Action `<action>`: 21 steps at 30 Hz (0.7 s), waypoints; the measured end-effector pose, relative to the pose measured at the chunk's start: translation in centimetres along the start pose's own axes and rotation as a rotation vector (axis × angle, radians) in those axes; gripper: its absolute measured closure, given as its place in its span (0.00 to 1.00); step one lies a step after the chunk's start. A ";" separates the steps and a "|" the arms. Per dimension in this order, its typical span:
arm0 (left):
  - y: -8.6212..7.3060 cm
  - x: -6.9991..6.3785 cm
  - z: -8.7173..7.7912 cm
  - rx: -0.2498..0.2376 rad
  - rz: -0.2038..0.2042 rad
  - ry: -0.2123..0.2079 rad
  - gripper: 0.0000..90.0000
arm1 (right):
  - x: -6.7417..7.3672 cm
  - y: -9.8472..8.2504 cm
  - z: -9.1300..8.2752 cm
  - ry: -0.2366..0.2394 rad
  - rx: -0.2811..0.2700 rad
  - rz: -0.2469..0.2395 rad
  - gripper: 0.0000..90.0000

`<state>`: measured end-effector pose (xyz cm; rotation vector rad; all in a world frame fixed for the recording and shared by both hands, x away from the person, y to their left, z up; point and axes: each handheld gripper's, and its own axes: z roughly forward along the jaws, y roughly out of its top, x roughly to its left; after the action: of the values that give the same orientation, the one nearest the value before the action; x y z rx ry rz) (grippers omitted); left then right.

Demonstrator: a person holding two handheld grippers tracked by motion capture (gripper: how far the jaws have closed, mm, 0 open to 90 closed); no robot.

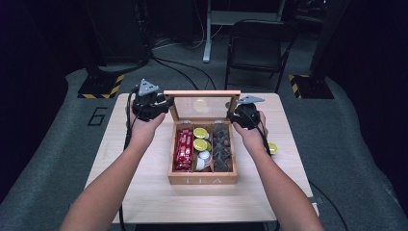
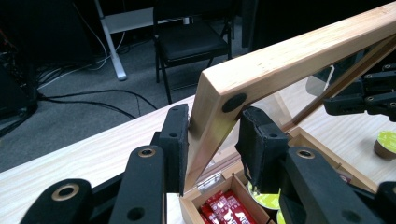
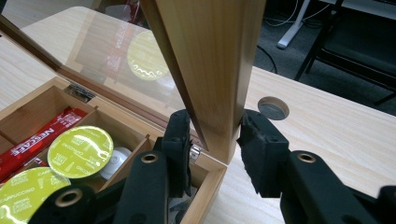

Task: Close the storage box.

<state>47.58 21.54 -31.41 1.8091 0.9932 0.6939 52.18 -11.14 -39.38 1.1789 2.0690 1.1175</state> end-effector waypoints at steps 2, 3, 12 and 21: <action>-0.2 -0.2 -0.2 0.003 0.006 0.000 0.71 | 0.0 0.0 -0.4 0.007 -0.017 -0.005 0.69; -0.3 -0.2 -0.3 0.003 0.008 -0.006 0.71 | 0.0 -0.1 -0.6 0.015 -0.023 0.000 0.68; -1.5 -1.0 -1.4 0.004 0.048 -0.020 0.70 | 0.7 -0.7 -2.3 0.039 -0.023 -0.017 0.62; -3.1 -1.6 -2.3 -0.011 0.051 -0.045 0.69 | 0.7 -1.1 -4.7 0.071 -0.069 0.008 0.58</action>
<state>43.91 21.99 -33.36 1.8378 0.9146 0.6861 47.87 -12.77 -37.84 1.1306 2.0622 1.2419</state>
